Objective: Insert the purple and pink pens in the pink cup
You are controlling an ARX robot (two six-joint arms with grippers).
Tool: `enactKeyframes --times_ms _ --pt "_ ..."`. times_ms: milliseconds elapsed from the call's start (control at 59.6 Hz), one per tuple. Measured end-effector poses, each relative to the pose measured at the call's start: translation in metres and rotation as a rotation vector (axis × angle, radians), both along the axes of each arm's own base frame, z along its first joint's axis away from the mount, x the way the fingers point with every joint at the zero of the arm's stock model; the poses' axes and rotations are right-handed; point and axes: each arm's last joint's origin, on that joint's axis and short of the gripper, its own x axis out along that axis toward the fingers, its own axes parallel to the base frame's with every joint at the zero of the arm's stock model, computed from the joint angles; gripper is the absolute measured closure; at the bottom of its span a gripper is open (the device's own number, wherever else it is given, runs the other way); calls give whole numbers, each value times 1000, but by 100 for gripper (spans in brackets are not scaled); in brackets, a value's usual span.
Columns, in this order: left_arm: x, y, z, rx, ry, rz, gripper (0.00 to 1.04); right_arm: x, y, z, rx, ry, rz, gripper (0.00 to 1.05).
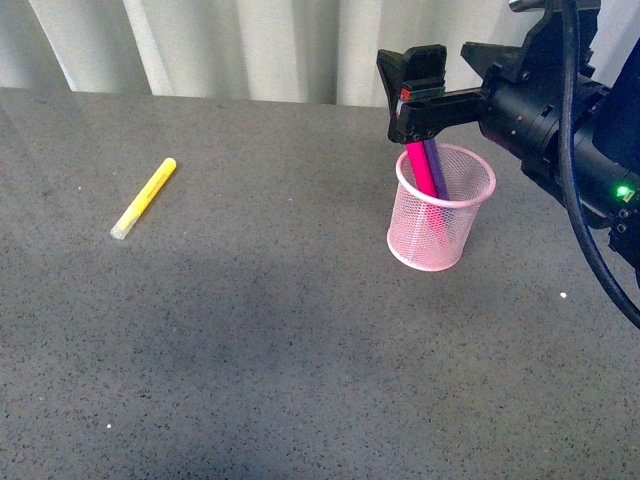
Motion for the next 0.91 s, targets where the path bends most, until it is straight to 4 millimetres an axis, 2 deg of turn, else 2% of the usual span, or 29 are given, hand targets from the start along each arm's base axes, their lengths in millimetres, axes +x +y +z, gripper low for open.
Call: enactKeyframes --times_ms 50,101,151,201,268,302,352,419,570,671,772,822,906 --pt "0 0 0 0 0 -1 7 -3 -7 3 -7 -3 -39 7" --pt "0 0 0 0 -1 -3 7 -17 -29 15 -22 16 -125 7" --pt "0 0 0 0 1 3 7 -29 -60 42 -28 -11 -240 7" --pt "0 0 0 0 0 5 7 -38 -88 83 -18 -94 -354 7" --pt "0 0 0 0 -3 3 7 -52 -116 130 -5 -198 -463 7" --pt "0 0 0 0 -2 1 7 -61 -126 148 -2 -233 -502 7" --pt "0 0 0 0 -2 0 7 -76 -139 167 -5 -260 -553 7" --pt "0 0 0 0 -3 -1 7 -92 -148 177 -13 -249 -591 7" --pt "0 0 0 0 -2 0 7 -131 -152 171 -40 -176 -612 7" --pt "0 0 0 0 -3 0 7 -168 -145 150 -47 -127 -603 7" --pt "0 0 0 0 -2 0 7 -188 -138 125 -63 -71 -602 7" --pt "0 0 0 0 -2 0 7 -198 -133 112 -75 -11 -562 14" --pt "0 0 0 0 -3 0 7 -222 -122 86 -94 48 -531 33"
